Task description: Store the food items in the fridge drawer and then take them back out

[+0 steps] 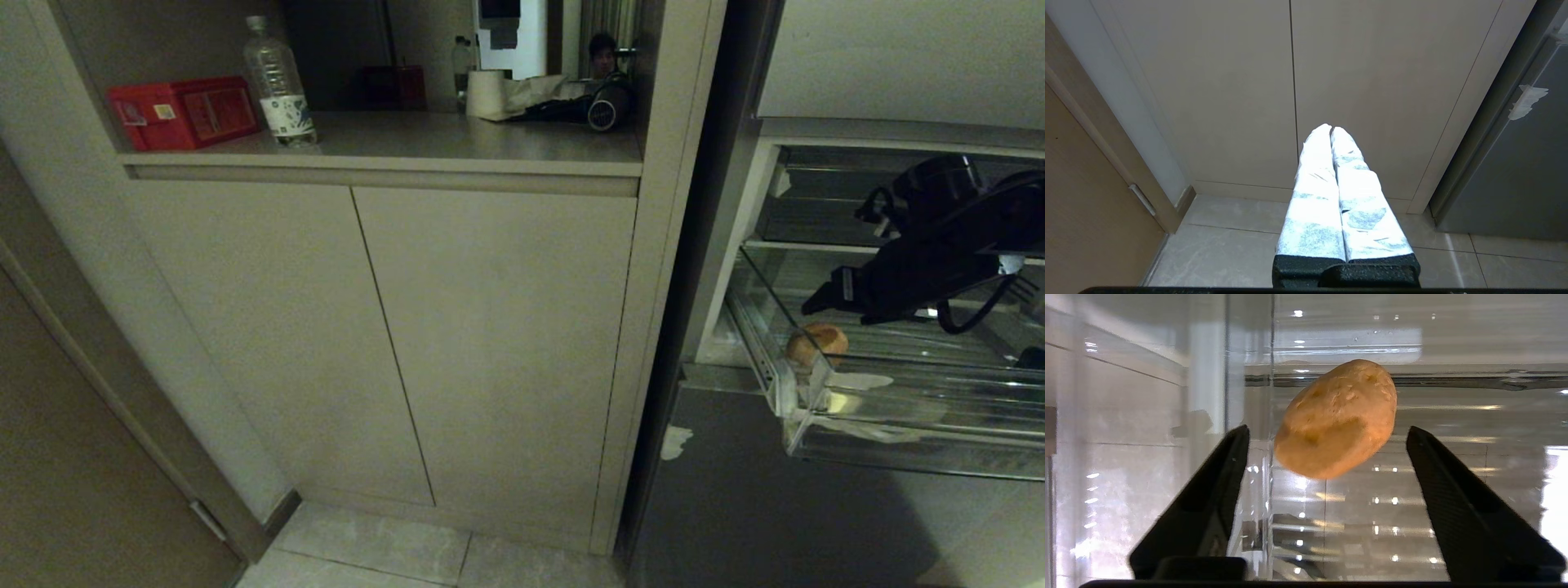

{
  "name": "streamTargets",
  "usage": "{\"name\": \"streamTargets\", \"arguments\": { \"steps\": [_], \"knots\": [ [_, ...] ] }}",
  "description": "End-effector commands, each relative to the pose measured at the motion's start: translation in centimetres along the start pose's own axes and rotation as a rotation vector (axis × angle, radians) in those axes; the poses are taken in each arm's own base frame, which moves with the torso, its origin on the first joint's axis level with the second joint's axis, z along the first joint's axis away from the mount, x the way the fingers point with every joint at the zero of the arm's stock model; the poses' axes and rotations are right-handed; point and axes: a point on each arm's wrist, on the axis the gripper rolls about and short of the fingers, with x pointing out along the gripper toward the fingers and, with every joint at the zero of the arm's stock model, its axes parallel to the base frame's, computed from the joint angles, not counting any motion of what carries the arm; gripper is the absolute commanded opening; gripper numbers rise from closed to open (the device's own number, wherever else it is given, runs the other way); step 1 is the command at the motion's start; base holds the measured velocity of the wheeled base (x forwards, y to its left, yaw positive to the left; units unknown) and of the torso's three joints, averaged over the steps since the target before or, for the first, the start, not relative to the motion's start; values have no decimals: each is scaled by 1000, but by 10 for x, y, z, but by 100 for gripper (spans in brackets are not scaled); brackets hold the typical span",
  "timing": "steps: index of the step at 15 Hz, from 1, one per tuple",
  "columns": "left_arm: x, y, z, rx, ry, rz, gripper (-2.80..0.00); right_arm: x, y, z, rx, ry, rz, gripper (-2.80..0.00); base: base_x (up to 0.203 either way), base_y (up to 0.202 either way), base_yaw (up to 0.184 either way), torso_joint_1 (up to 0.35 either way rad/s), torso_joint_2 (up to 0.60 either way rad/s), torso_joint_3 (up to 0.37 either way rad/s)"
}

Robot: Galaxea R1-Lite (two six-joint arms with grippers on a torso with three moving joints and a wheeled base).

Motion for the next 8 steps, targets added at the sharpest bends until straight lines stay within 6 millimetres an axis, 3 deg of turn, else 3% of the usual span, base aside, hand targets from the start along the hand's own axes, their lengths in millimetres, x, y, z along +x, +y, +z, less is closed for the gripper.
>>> {"name": "streamTargets", "arguments": {
  "steps": [1,8],
  "knots": [
    [0,0,0,0,2,1,-280,21,-2,-4,3,40,-8,0,0,0,0,0,0,0],
    [0,0,0,0,2,1,-280,47,-8,-8,19,81,-32,0,0,0,0,0,0,0]
  ]
}}
